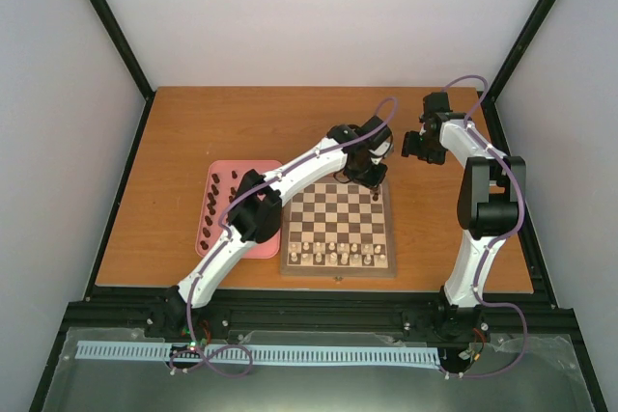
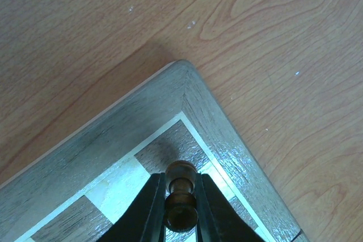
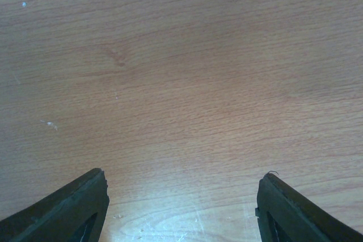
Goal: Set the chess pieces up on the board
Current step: Place the chess piece on the chessboard.
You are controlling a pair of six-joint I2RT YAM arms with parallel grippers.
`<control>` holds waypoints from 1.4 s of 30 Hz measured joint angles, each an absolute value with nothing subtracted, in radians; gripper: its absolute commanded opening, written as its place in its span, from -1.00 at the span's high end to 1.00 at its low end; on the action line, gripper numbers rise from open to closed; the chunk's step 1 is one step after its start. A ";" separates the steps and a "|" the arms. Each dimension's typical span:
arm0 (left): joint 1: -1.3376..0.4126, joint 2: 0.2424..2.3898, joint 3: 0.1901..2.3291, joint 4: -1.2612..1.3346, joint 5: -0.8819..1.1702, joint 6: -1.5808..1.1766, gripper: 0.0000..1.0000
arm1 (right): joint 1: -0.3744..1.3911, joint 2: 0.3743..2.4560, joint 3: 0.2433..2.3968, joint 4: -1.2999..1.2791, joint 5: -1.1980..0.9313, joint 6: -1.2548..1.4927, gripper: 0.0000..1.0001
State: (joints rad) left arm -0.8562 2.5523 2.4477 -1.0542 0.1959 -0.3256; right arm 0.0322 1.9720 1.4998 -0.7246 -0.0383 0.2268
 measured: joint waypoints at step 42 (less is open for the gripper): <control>-0.856 2.584 2.447 -1.032 0.183 -0.319 0.39 | 0.032 1.983 1.499 -0.721 -0.038 0.225 -0.44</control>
State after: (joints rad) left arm -0.8562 2.5839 2.4466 -1.0321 0.1833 -0.3187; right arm 0.0322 1.9835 1.4994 -0.7212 -0.0383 0.2249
